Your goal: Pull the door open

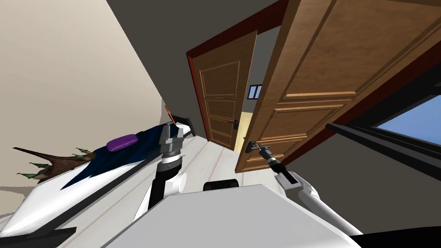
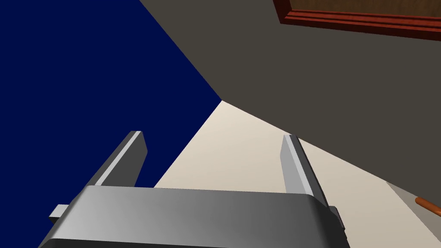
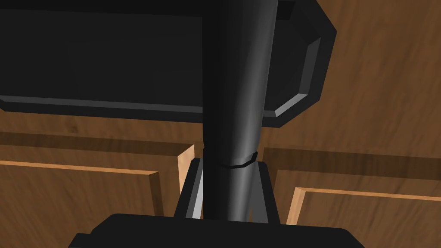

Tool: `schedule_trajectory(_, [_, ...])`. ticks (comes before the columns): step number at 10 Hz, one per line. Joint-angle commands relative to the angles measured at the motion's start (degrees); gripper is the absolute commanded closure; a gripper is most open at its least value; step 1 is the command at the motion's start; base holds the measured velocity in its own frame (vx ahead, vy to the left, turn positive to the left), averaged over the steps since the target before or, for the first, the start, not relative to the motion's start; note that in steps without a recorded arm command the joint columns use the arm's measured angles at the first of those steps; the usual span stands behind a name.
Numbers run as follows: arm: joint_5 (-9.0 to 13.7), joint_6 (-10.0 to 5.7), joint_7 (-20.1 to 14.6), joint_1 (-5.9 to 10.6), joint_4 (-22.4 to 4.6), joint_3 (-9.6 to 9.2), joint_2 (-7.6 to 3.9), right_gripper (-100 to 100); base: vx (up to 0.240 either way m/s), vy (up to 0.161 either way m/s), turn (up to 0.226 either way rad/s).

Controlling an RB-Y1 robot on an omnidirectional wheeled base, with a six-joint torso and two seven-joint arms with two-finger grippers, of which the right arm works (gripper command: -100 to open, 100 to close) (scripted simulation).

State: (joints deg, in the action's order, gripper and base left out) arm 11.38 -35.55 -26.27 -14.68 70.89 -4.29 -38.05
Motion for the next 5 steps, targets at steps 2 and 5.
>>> schedule_trajectory(2, [-0.3, -2.47, -1.2, -1.25, -0.3, -1.32, -0.96, 100, -0.175, -0.07, 0.081])
schedule_trajectory(5, [-0.2, -3.46, -1.7, -1.8, -0.7, -1.49, -1.79, 100, -0.154, -0.068, 0.094])
